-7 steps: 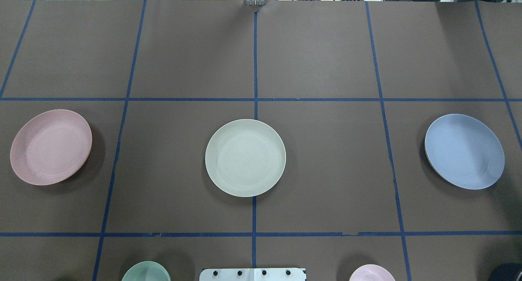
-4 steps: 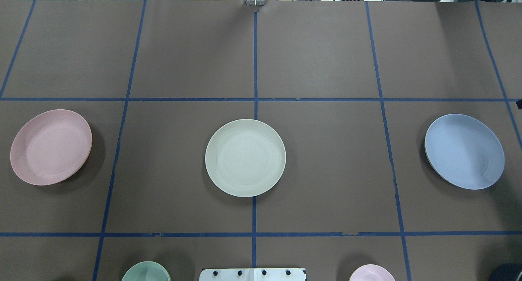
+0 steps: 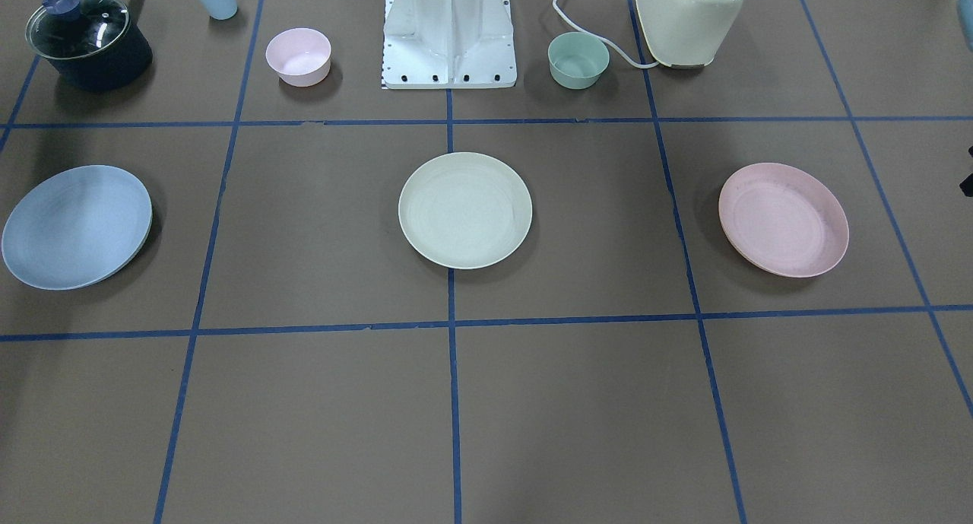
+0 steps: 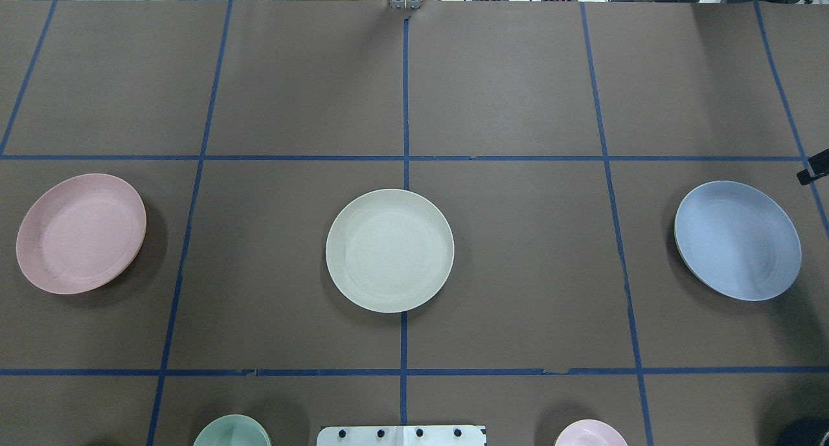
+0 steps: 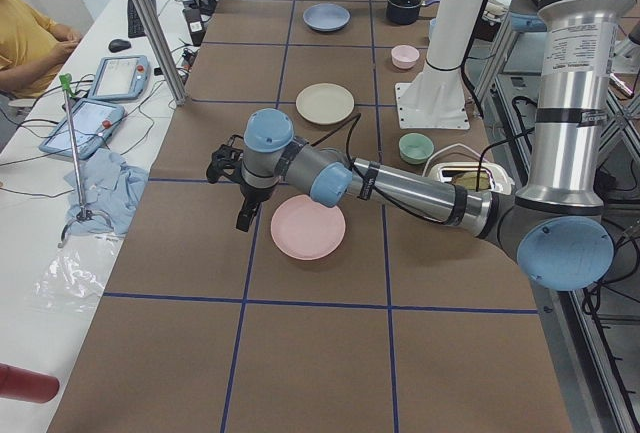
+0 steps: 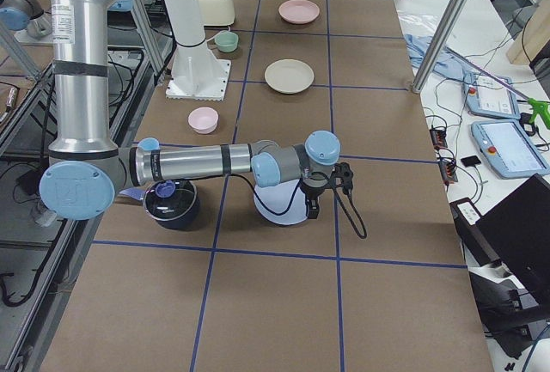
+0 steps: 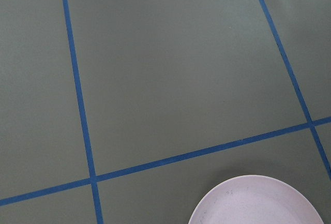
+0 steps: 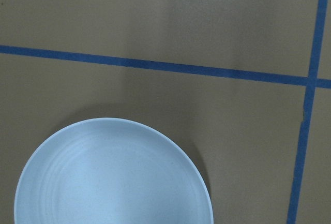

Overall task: Stack three plates with pink and blue
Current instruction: 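Lower the right gripper to the light blue plate's rim and grip it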

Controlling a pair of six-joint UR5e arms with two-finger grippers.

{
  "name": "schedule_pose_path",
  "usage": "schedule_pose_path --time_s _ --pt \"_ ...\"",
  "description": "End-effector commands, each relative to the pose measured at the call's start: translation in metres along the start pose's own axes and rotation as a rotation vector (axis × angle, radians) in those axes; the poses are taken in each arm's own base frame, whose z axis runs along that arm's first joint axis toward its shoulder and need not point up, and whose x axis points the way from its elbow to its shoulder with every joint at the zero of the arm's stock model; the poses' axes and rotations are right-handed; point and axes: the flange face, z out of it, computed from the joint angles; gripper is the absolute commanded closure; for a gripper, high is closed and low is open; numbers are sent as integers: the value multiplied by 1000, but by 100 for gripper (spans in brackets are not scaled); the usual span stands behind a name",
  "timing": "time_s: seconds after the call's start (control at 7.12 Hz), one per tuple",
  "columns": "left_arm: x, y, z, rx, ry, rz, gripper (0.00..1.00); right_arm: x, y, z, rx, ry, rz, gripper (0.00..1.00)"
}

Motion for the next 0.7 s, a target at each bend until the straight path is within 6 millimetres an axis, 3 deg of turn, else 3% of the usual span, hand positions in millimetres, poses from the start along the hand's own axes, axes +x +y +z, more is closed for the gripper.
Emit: schedule_pose_path --time_s 0.0,0.42,0.56 --pt "1 0 -1 2 0 1 1 -10 1 16 -29 11 -19 1" --pt "6 0 -5 8 7 9 1 -16 2 43 -73 48 -43 1" --pt "6 -1 -5 9 7 10 1 -2 3 58 -68 42 -53 2"
